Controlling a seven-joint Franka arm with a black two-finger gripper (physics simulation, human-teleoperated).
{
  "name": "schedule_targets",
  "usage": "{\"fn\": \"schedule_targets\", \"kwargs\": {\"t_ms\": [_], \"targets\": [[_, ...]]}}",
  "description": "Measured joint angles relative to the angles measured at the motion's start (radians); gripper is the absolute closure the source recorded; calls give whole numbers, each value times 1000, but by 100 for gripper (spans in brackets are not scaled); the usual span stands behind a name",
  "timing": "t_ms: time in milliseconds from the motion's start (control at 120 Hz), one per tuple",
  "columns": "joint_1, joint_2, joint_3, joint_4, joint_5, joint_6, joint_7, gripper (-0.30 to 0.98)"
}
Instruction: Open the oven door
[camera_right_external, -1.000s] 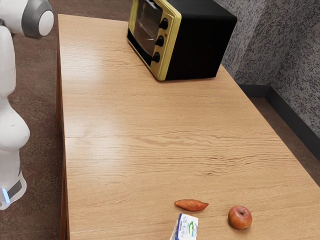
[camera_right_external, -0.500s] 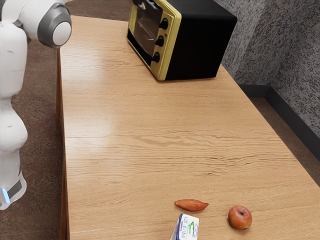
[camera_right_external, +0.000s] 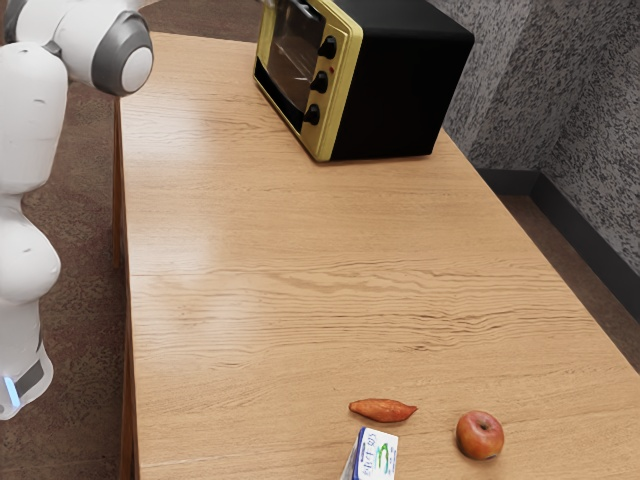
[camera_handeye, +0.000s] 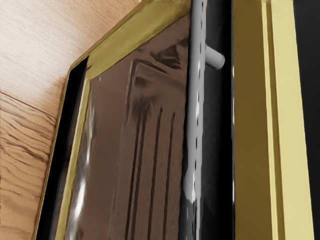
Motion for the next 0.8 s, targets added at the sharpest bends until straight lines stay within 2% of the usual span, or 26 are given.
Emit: {"fn": "schedule_targets", "kwargs": {"t_ms": [283,800], "targets": [[41,3,7,-7,-56,6,100,0],[50,45,0,-7,-96,21,204,0]]}}
